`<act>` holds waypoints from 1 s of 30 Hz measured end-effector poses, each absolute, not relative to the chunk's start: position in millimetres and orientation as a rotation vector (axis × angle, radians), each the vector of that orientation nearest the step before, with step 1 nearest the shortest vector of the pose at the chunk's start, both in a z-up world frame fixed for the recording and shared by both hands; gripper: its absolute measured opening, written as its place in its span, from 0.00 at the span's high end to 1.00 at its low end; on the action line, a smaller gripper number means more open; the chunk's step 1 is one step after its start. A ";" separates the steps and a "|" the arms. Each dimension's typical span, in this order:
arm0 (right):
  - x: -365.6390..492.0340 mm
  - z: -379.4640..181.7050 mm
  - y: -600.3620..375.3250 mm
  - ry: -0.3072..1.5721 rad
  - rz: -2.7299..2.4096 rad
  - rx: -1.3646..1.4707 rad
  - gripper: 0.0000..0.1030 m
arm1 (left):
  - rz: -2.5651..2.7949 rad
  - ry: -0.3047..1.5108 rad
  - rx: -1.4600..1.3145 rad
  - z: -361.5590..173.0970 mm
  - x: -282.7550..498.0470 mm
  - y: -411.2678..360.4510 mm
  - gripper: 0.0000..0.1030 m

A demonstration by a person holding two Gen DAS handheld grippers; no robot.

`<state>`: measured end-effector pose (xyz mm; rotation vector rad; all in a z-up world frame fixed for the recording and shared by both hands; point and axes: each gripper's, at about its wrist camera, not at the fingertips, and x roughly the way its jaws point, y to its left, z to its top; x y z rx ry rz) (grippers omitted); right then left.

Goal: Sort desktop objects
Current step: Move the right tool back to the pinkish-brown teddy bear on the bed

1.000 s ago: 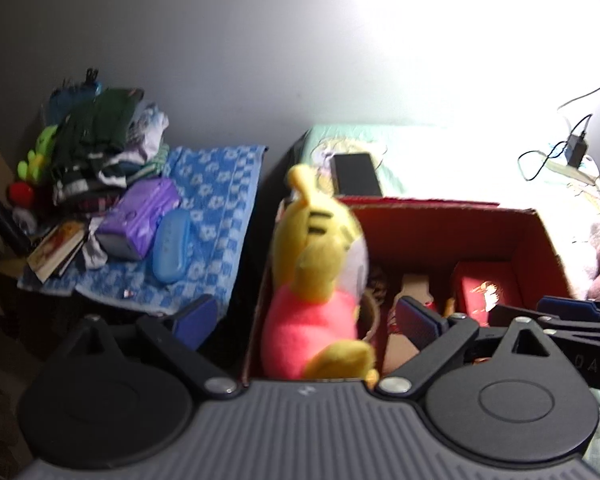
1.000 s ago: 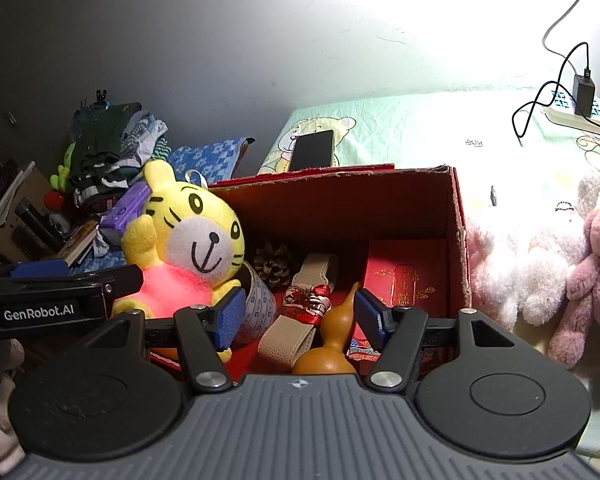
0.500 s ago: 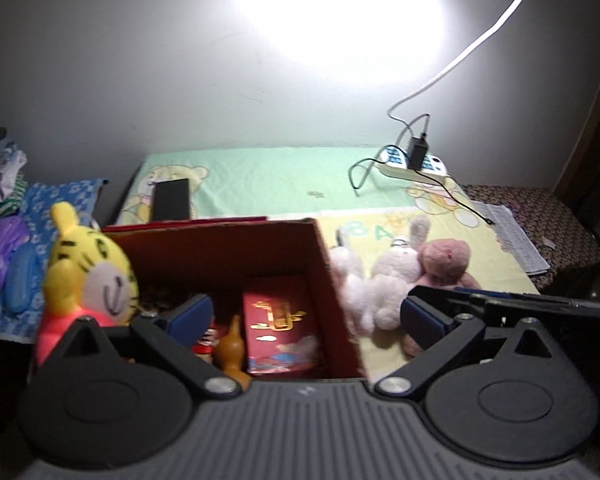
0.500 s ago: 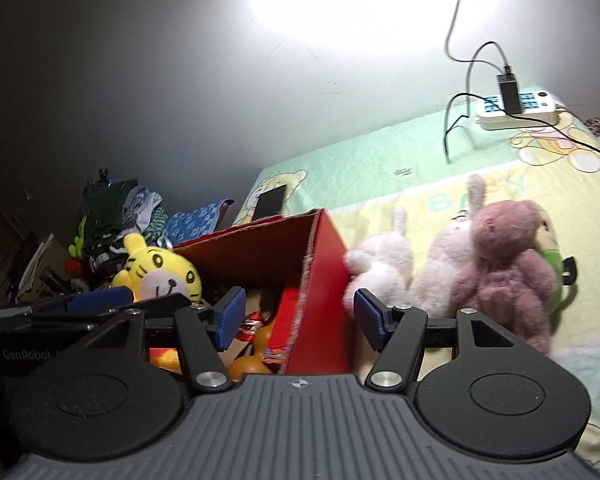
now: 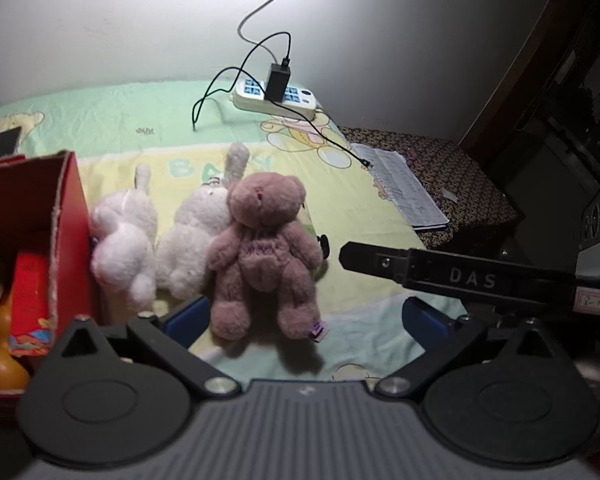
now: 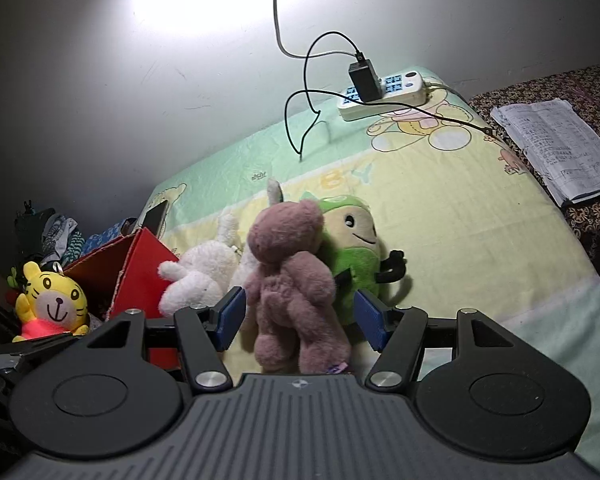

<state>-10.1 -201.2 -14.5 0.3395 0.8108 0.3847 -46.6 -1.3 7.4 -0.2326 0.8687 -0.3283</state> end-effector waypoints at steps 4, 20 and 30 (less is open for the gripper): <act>0.7 -27.1 -215.2 0.832 0.391 0.345 0.39 | -0.287 0.920 -0.372 -20.1 -29.1 -2.5 0.01; 55.1 -60.8 -206.5 0.845 0.627 0.394 0.49 | -0.272 0.896 -0.388 -72.4 -2.2 11.7 0.05; 70.8 -72.7 -182.3 0.853 0.705 0.335 0.50 | -0.318 0.898 -0.336 -87.2 18.6 12.9 0.21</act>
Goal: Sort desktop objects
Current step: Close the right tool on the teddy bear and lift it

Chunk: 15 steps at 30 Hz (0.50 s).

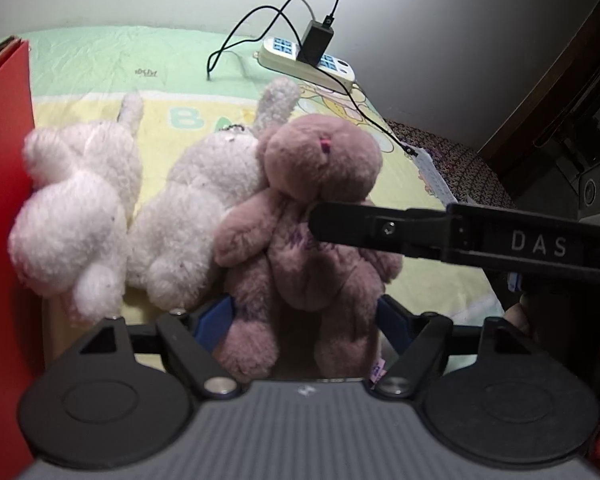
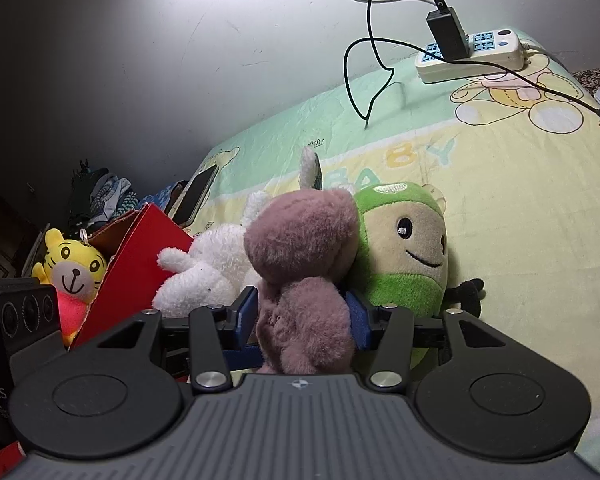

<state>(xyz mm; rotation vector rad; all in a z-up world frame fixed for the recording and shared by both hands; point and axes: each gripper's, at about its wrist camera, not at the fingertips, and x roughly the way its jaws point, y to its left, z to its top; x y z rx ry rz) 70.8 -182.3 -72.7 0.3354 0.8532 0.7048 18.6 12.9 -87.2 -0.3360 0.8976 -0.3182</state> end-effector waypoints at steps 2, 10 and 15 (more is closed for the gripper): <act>73.6 -75.3 -178.5 0.858 0.709 0.325 0.53 | -0.315 0.917 -0.350 -93.5 24.3 14.7 0.20; 79.2 -78.1 -192.9 0.892 0.765 0.428 0.71 | -0.341 0.925 -0.374 -96.7 24.6 17.0 0.22; 75.9 -77.4 -213.1 0.914 0.796 0.531 0.77 | -0.406 0.916 -0.396 -84.8 7.9 18.1 0.24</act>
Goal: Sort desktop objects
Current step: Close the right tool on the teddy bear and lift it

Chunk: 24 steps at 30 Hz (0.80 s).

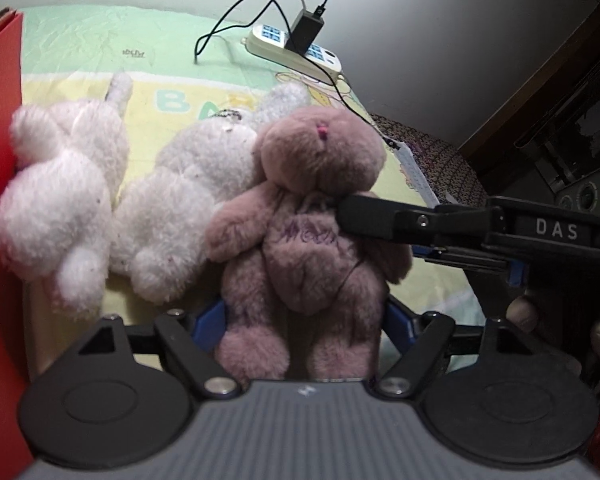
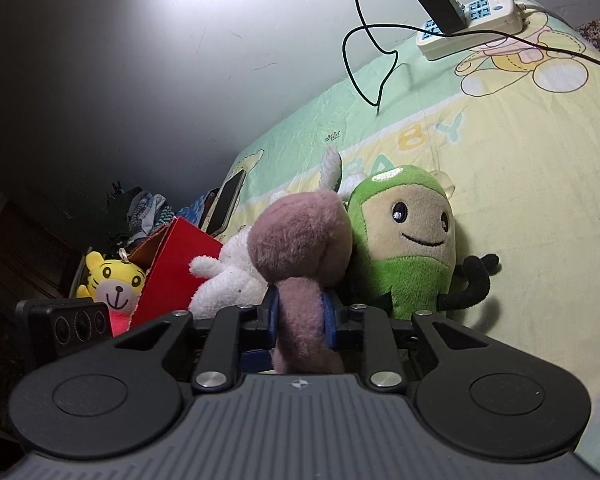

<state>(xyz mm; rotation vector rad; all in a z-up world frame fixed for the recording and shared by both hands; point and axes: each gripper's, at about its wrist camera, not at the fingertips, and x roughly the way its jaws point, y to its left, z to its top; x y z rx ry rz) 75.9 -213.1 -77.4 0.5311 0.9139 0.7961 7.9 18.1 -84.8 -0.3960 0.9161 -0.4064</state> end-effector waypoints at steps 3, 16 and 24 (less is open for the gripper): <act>71.5 -78.2 -227.5 0.941 0.809 0.578 0.78 | -0.464 0.913 -0.375 -79.7 -4.1 14.4 0.23; 71.4 -90.7 -224.7 0.952 0.785 0.496 0.61 | -0.442 0.952 -0.310 -103.3 26.5 -12.1 0.21; 68.7 -89.2 -224.8 0.972 0.812 0.517 0.65 | -0.415 0.924 -0.289 -91.7 14.6 -11.7 0.25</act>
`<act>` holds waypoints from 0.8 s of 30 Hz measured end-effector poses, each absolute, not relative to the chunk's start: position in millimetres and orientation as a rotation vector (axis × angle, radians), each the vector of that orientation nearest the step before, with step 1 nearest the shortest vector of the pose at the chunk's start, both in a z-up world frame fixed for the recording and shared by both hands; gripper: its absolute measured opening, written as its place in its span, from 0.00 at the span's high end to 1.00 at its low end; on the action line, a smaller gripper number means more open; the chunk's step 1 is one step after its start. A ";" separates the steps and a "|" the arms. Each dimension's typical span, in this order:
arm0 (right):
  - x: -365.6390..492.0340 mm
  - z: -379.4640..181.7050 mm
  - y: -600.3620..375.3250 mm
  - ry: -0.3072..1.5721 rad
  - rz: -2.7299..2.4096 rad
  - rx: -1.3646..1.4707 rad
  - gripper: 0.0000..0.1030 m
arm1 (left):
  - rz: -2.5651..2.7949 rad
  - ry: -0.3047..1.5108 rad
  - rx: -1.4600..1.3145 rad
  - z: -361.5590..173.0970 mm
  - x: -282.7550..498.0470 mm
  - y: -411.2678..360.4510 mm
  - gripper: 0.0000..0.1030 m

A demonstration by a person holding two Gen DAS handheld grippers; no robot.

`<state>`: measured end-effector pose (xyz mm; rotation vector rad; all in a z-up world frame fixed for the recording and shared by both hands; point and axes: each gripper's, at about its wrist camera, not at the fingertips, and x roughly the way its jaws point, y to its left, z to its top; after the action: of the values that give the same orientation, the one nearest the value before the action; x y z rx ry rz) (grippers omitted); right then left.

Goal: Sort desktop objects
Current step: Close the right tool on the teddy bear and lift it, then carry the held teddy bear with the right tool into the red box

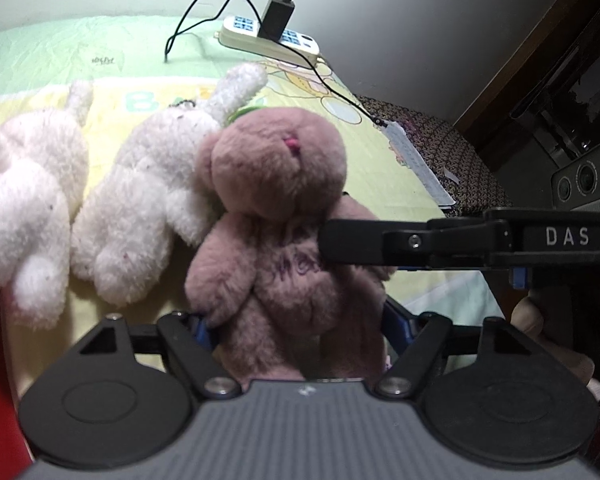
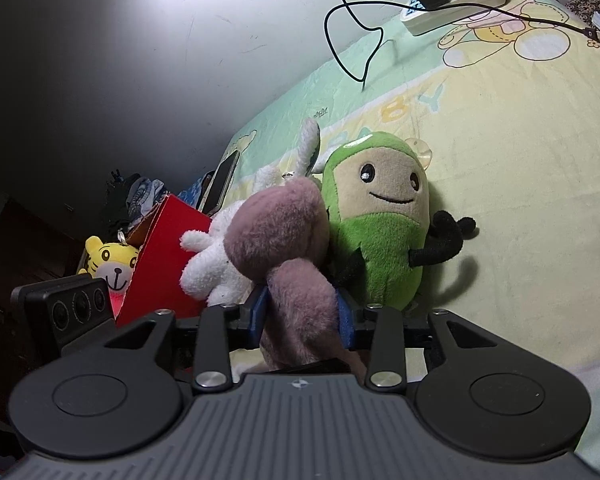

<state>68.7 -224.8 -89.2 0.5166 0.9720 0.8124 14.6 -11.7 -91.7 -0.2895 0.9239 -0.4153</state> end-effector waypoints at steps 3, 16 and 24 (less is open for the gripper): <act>63.5 -82.6 -226.8 0.964 0.828 0.531 0.69 | -0.422 0.910 -0.313 -82.3 7.9 -7.5 0.25; 29.1 -10.9 -232.4 0.790 0.898 0.577 0.74 | -0.451 0.698 -0.302 5.7 -34.7 3.2 0.25; 19.2 32.7 -164.8 0.677 1.032 0.573 0.74 | -0.344 0.549 -0.233 58.6 -76.3 70.5 0.25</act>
<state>19.2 -164.8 32.7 0.5726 0.6772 1.0320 -76.3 70.5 58.6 -0.2332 0.5493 -0.3444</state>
